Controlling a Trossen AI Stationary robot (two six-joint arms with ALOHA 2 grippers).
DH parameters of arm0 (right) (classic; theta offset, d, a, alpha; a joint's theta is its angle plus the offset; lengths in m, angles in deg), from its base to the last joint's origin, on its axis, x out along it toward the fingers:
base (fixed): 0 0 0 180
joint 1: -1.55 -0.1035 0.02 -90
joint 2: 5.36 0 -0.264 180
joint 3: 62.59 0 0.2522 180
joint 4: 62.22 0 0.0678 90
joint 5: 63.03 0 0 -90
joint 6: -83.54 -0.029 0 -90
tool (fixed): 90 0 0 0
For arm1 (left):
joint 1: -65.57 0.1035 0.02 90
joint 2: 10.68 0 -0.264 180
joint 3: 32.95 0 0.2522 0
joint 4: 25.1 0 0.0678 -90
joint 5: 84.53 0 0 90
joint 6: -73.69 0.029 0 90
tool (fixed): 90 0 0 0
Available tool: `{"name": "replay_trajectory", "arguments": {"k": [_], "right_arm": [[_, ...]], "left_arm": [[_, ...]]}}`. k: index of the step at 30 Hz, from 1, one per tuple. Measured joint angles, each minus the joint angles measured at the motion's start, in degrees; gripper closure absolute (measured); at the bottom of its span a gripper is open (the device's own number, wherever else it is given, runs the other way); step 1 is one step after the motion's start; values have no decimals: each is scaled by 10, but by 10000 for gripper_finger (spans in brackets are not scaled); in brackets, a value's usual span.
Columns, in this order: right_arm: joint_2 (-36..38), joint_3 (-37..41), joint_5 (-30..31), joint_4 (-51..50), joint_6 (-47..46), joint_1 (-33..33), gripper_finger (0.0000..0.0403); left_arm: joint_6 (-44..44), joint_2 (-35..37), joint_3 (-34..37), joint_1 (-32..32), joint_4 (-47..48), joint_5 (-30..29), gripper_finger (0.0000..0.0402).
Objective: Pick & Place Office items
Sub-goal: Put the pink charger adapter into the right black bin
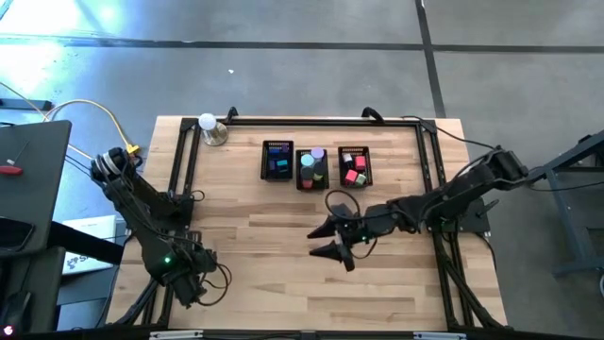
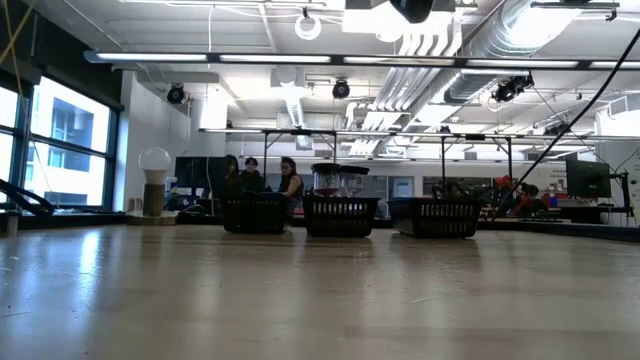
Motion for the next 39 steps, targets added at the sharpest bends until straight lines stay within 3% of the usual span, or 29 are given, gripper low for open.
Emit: {"name": "replay_trajectory", "arguments": {"k": [8, 16, 21, 29, 39], "right_arm": [[-32, 0, 36, 98, 0, -41, 154], [-38, 0, 120, 113, 0, -77, 154], [-38, 0, 155, 113, 3, -87, 154], [-38, 0, 155, 113, 4, -87, 154], [-38, 0, 149, 113, 4, -87, 154]], "left_arm": [[-20, 113, 93, 0, -52, 5, 149], [-35, 209, 162, 14, -129, 11, 149], [-74, 215, 196, 25, -131, 23, 149], [-139, 215, 232, 29, -151, 34, 149], [-157, 215, 247, 29, -203, 31, 149]]}}
